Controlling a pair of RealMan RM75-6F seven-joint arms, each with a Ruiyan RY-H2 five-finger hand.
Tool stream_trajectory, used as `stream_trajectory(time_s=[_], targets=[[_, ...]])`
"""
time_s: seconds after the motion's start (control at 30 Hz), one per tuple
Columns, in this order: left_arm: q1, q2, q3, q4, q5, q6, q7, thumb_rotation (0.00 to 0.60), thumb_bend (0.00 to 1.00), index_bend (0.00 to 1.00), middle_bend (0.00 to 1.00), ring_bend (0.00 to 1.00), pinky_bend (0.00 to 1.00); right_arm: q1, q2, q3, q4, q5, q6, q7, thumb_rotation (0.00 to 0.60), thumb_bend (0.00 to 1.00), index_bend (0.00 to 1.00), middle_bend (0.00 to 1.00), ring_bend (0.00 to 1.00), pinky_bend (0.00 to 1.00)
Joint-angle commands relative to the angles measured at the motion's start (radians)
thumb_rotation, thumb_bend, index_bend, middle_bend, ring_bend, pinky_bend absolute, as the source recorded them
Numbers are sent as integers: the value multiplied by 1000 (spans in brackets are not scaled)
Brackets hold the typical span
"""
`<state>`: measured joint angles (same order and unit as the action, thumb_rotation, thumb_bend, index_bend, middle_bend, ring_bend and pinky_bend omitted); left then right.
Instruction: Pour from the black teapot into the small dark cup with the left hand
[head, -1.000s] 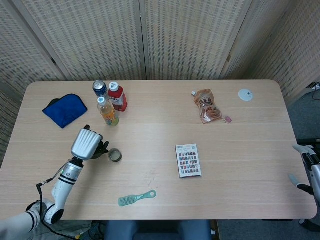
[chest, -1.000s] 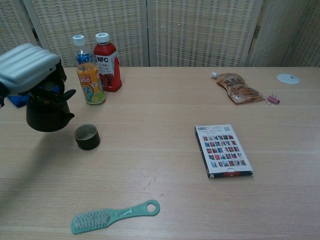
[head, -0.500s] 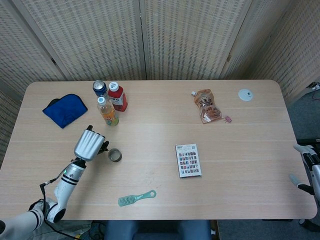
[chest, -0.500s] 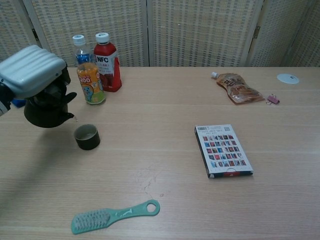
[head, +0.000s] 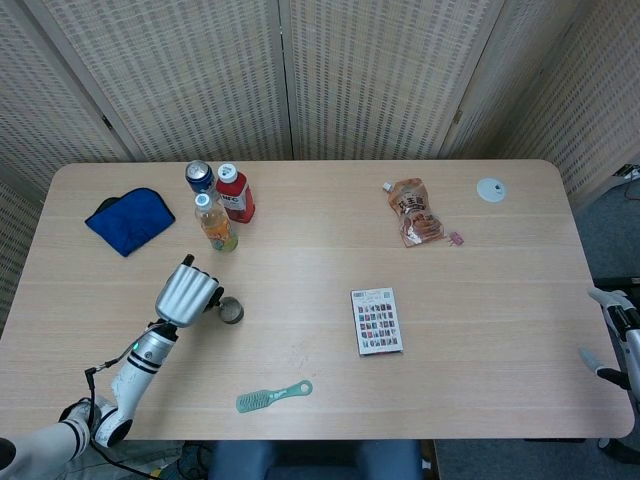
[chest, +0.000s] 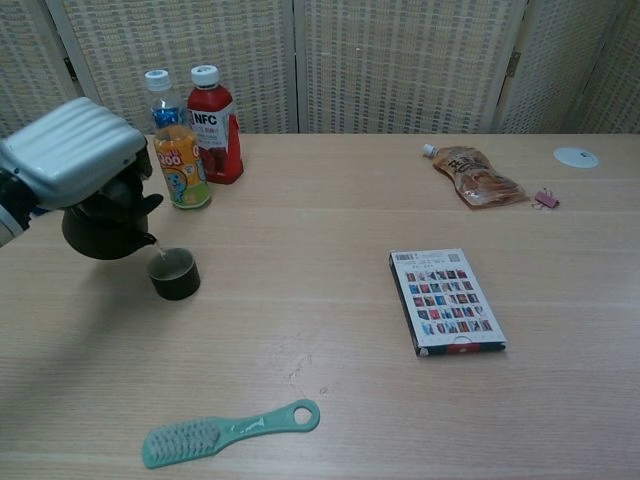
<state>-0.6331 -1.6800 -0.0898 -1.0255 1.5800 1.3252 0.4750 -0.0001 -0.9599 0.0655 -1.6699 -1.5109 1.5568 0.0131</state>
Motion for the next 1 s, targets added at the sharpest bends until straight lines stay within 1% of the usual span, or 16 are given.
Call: stream_trajectory(time_s=[0.03,0.23,0.5,1.0], targets=[[0,0,2,-6,1,-2,6,470,396,1000,1000,1000,554,0,0,0,1,0,0,1,600,163,202,252,200,313],[-2,-2,3,0,6,-4,19,473,396,1000,1000,1000,554,-2,0,0,3,2,1,4,600,163,203,252,200,313],[-3,-1,5,14,12,-2,19,494,396,1000,1000,1000,554,1,1,1,3,1,-2,2,600,162,202,252,200,313],[-9,2,9,25,24,-2,25,504,396,1000,1000,1000,554,3,1,3,1,2,-4,0,600,163,202,252,200,313]])
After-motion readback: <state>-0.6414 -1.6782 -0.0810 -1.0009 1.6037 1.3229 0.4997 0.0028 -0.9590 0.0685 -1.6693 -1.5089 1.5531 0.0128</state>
